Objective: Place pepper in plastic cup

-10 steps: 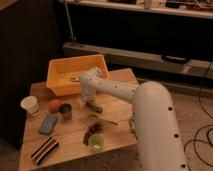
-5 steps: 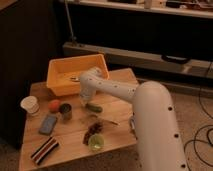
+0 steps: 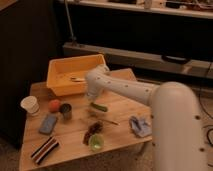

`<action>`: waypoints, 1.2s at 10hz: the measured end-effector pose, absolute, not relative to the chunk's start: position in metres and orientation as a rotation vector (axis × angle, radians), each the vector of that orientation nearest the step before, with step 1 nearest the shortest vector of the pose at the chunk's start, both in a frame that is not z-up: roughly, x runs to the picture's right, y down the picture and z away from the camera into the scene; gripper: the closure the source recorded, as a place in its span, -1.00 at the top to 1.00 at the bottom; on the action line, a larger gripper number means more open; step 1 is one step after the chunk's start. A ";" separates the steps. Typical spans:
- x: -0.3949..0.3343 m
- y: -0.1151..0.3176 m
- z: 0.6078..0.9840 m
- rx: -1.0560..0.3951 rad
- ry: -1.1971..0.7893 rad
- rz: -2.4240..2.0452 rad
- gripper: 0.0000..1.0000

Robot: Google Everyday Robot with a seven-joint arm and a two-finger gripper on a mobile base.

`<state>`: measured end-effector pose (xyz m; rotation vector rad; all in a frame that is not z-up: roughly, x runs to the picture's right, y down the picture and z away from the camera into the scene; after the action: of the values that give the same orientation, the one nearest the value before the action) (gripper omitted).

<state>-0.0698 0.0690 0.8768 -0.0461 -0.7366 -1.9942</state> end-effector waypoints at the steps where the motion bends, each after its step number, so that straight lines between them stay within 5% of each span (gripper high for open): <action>1: -0.049 0.066 0.860 -0.017 -0.712 -1.954 -1.00; 6: 0.021 0.039 0.749 0.317 -0.696 -1.620 -1.00; 12: -0.037 0.072 0.679 0.636 -0.915 -1.469 -1.00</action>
<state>-0.0365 0.0717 0.6785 0.6364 -0.9149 -1.4687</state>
